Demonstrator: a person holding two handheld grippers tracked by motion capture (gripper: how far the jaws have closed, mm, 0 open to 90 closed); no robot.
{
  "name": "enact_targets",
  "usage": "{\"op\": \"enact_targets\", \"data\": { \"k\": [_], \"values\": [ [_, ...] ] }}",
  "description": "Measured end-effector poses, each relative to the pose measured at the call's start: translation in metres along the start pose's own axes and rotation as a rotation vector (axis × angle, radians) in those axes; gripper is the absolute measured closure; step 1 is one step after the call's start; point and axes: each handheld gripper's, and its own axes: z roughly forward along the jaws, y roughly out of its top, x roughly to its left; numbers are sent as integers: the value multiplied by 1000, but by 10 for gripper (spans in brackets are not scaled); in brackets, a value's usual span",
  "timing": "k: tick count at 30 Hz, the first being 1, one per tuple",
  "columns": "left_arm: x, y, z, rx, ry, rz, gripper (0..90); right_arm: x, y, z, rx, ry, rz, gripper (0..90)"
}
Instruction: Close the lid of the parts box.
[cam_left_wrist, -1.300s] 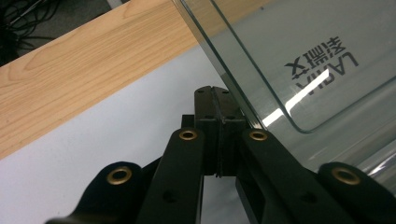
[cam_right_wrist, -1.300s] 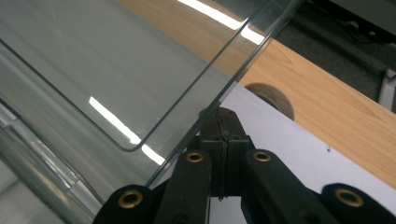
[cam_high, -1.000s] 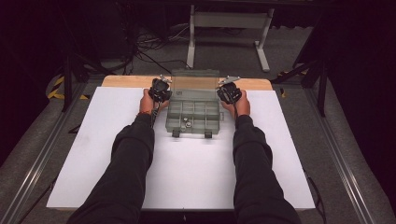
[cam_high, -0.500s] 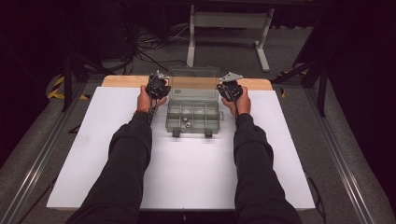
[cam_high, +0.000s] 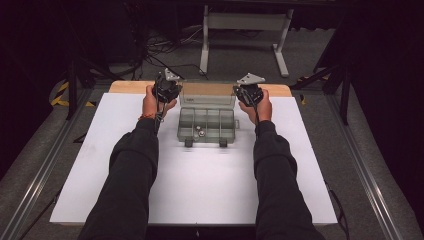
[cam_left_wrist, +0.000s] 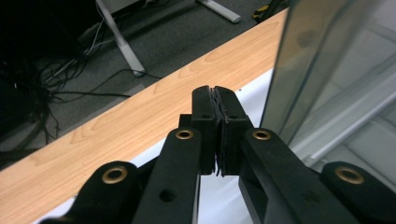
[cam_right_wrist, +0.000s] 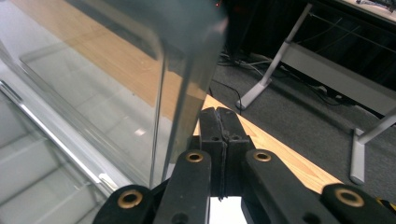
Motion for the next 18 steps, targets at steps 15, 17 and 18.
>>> {"op": "enact_targets", "data": {
  "k": [15,17,18],
  "values": [
    [-12,6,-34,2,21,57,888,8,-1,-20,-13,29,13,900],
    [-15,8,-38,5,24,79,884,10,-1,-23,-8,32,6,900],
    [-16,8,-39,10,24,88,886,10,-1,-25,-3,31,-4,900]
  ]
}}
